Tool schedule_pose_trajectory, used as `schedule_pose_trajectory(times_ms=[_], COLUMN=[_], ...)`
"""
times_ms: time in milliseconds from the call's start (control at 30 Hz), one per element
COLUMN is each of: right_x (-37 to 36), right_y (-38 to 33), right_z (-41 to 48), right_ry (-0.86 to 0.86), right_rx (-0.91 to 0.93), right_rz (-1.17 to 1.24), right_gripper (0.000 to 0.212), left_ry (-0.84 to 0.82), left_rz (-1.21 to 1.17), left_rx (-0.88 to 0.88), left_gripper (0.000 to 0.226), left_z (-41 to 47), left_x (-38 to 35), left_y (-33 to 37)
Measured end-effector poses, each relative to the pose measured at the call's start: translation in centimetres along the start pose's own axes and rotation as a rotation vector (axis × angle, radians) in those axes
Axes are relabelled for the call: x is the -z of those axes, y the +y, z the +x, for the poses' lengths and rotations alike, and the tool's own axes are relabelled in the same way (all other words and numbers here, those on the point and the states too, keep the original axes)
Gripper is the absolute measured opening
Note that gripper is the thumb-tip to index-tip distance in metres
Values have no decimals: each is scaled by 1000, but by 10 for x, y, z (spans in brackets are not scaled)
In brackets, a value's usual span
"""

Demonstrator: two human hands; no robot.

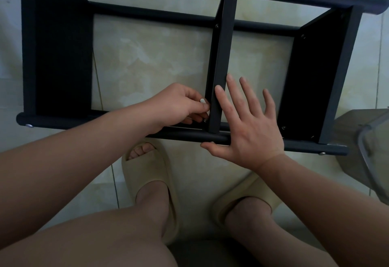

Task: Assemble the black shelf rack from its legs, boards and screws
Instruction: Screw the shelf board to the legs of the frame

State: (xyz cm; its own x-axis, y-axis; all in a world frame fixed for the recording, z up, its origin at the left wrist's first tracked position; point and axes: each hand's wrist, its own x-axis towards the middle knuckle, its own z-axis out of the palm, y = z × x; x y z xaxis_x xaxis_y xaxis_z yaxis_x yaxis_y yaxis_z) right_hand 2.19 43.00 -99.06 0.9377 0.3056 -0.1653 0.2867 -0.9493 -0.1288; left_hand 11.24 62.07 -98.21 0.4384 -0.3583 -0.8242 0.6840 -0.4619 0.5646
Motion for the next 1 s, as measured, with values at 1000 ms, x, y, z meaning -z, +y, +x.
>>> schedule_pose_trajectory(times_ms=[1000], right_x=[-3], right_y=[1], right_z=[0], right_ry=[-2], right_rx=[7], right_rz=[30], right_gripper=[107], left_ry=[9], left_rz=[-43], left_rx=[10], left_gripper=[10], left_z=[0], left_x=[-2], left_y=[3])
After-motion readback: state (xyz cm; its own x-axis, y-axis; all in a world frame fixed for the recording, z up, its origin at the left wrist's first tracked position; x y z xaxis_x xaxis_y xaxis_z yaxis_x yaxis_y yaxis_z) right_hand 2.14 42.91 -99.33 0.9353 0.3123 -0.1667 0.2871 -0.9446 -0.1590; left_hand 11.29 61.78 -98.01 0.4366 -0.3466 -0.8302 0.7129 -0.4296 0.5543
